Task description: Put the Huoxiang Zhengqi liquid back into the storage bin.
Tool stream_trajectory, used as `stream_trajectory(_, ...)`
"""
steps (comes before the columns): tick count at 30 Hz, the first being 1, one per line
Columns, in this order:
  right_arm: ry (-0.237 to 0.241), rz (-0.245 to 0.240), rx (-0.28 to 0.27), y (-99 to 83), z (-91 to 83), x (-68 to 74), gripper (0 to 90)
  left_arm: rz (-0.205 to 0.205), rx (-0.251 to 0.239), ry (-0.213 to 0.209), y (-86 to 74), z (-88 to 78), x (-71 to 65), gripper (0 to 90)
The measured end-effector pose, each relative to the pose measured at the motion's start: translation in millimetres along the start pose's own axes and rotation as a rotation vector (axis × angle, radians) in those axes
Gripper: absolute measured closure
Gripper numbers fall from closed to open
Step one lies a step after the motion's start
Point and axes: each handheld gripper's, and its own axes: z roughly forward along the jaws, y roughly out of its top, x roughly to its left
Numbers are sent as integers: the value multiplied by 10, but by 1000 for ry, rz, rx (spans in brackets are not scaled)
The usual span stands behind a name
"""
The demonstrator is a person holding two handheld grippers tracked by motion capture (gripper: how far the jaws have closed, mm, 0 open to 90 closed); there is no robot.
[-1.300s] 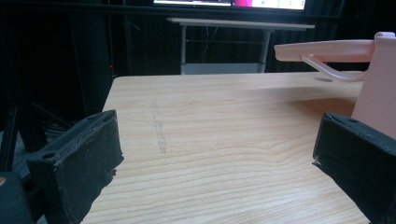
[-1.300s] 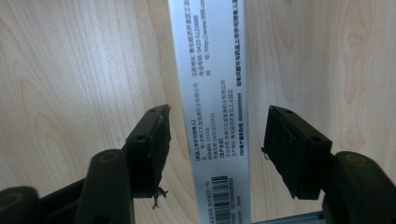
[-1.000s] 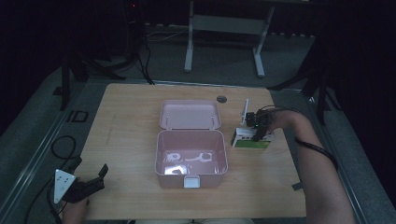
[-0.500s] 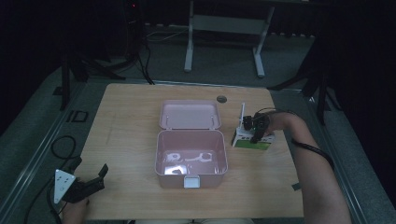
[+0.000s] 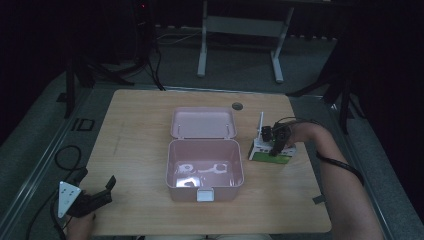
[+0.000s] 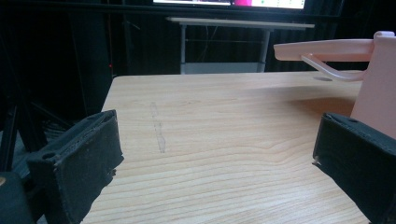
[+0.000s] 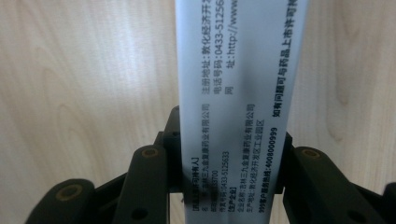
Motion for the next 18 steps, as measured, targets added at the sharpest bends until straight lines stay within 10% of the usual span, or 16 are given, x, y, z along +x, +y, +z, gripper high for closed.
stream_trajectory(18,16,-35,-12,0,-17,432,629,0,1,6,1,2,-3,12)
